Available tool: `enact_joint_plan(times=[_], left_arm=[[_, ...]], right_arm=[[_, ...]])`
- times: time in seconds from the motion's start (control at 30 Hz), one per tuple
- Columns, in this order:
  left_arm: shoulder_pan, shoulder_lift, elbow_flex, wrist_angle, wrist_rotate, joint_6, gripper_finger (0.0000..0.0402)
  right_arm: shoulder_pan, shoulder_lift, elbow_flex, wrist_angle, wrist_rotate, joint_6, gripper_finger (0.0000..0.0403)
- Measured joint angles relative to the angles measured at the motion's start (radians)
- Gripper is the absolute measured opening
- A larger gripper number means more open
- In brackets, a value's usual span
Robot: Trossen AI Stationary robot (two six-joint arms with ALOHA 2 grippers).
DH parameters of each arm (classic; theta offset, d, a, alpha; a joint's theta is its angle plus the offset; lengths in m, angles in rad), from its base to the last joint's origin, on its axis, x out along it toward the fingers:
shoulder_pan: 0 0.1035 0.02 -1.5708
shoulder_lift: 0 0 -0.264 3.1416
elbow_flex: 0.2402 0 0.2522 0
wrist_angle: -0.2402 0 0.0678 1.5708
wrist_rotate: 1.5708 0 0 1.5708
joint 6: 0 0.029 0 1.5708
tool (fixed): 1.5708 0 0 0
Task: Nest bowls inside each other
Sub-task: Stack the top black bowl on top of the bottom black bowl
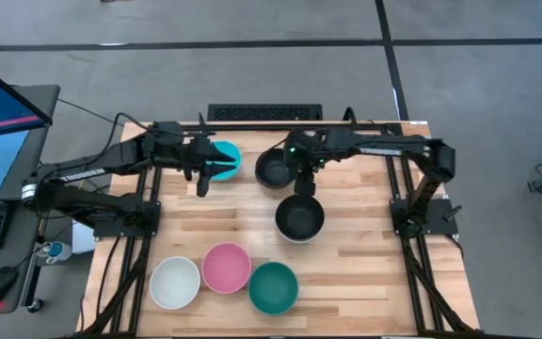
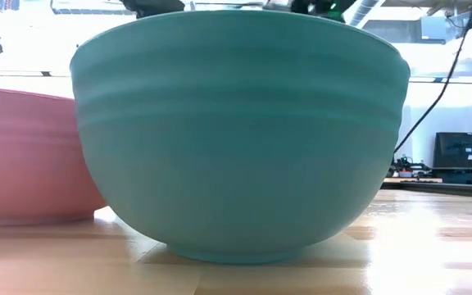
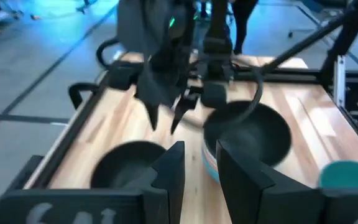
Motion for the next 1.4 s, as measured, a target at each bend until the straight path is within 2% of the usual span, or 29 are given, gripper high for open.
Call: enact_joint_plan(times=[0.27, 0.43, 0.63, 0.9, 0.97, 1.17, 1.4], left_arm=[[0.007, 0.002, 0.000, 0.023, 0.154, -0.002, 0.0084], [0.017, 0.002, 0.007, 0.003, 0.153, 0.005, 0.0084], [0.036, 0.002, 0.007, 0.005, 0.155, 0.005, 0.0084], [0.043, 0.002, 0.007, 0.009, 0.157, -0.013, 0.0084], [0.043, 0.001, 0.007, 0.011, 0.170, -0.013, 0.0084], [0.043, 0.002, 0.007, 0.011, 0.171, 0.012, 0.0084], [0.043, 0.002, 0.007, 0.011, 0.171, 0.028, 0.0084]], right_arm=[[0.009, 0.163, 0.044, -0.019, 0.093, -0.070, 0.0164], [0.015, 0.203, 0.108, -0.062, 0.128, -0.121, 0.0170], [0.014, 0.193, 0.184, -0.108, 0.168, -0.171, 0.0181], [-0.006, 0.198, 0.220, -0.089, 0.147, -0.246, 0.0193], [-0.012, 0.203, 0.217, -0.123, 0.115, -0.255, 0.0196], [-0.013, 0.198, 0.217, -0.160, 0.127, -0.324, 0.0201], [-0.011, 0.202, 0.217, -0.192, 0.089, -0.369, 0.0207]])
